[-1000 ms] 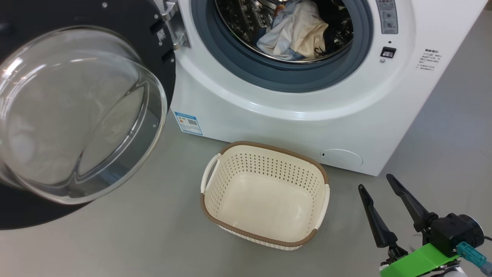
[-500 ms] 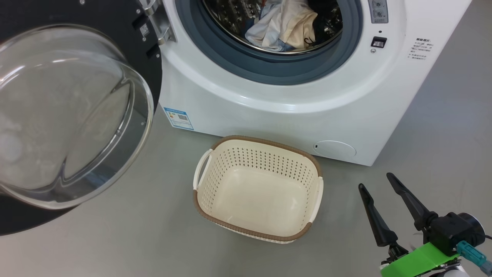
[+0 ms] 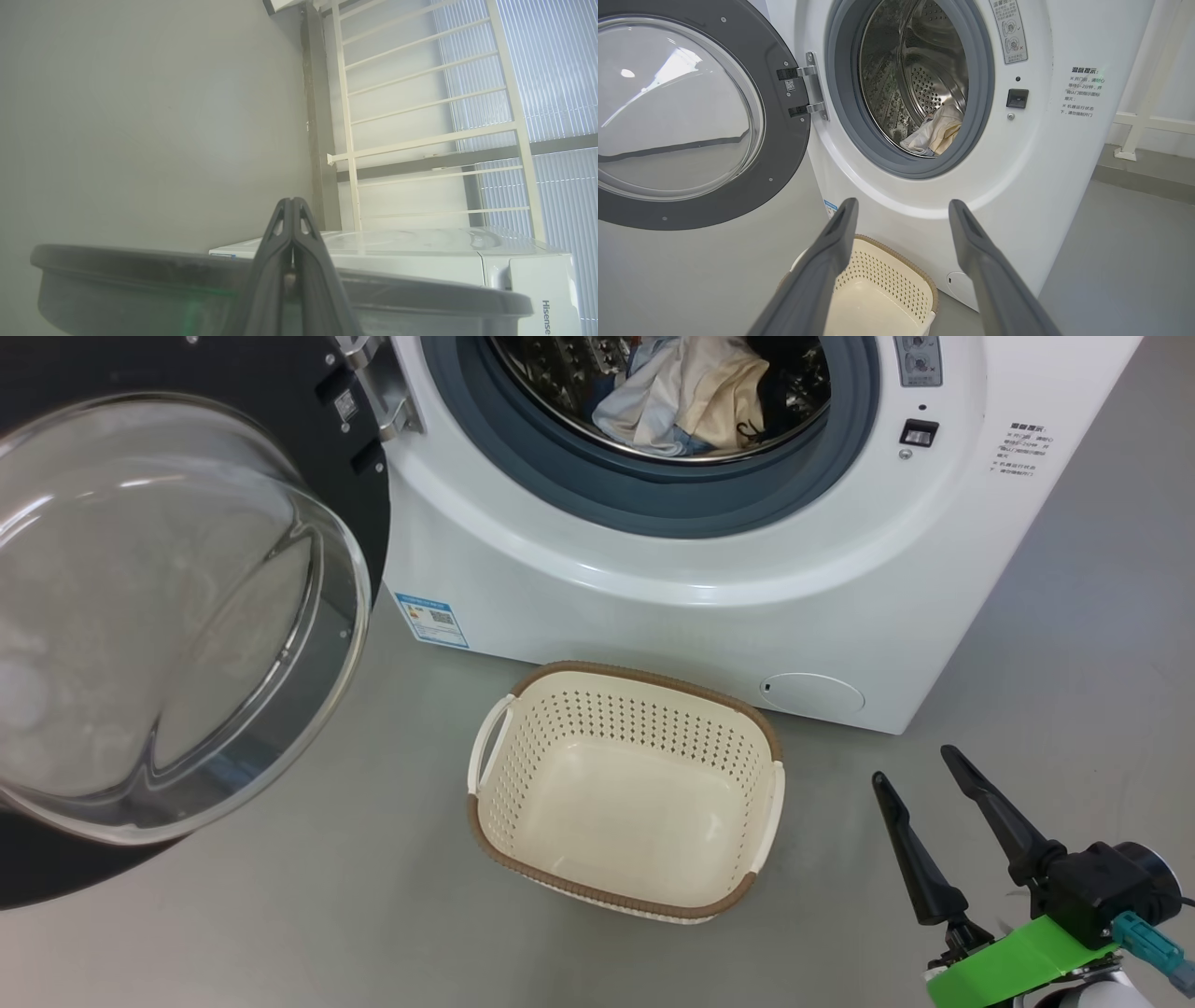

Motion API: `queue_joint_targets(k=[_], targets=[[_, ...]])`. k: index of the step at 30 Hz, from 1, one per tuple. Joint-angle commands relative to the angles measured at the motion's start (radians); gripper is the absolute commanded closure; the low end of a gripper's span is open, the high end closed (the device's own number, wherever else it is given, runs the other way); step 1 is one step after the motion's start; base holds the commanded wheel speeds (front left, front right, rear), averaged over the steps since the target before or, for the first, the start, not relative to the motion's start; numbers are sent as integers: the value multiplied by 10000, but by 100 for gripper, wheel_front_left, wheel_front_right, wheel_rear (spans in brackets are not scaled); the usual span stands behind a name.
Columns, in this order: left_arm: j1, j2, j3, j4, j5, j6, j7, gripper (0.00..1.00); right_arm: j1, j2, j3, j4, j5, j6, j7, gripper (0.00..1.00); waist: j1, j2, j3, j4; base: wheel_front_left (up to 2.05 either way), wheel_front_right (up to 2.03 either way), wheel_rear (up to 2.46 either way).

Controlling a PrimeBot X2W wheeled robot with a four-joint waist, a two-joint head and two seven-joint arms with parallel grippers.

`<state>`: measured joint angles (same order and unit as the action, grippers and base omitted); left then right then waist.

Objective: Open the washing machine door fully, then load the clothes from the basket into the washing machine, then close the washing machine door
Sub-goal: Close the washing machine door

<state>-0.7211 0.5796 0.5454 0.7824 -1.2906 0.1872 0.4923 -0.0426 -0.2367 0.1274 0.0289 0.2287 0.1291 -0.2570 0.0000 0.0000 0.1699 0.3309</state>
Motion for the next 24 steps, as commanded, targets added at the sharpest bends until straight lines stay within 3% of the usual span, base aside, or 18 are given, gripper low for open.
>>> queue_joint_targets(k=[1,24], targets=[[52,722,40,-272,70,-86,178,100,-226,-131,261,-232,-121,16,-48,0,0,0,-2,-3,0,0,0],[606,720,44,-766,-220,-174,1143,100,-174,-356,391,-182,-90,16,-48,0,0,0,-207,-3,0,0,0]])
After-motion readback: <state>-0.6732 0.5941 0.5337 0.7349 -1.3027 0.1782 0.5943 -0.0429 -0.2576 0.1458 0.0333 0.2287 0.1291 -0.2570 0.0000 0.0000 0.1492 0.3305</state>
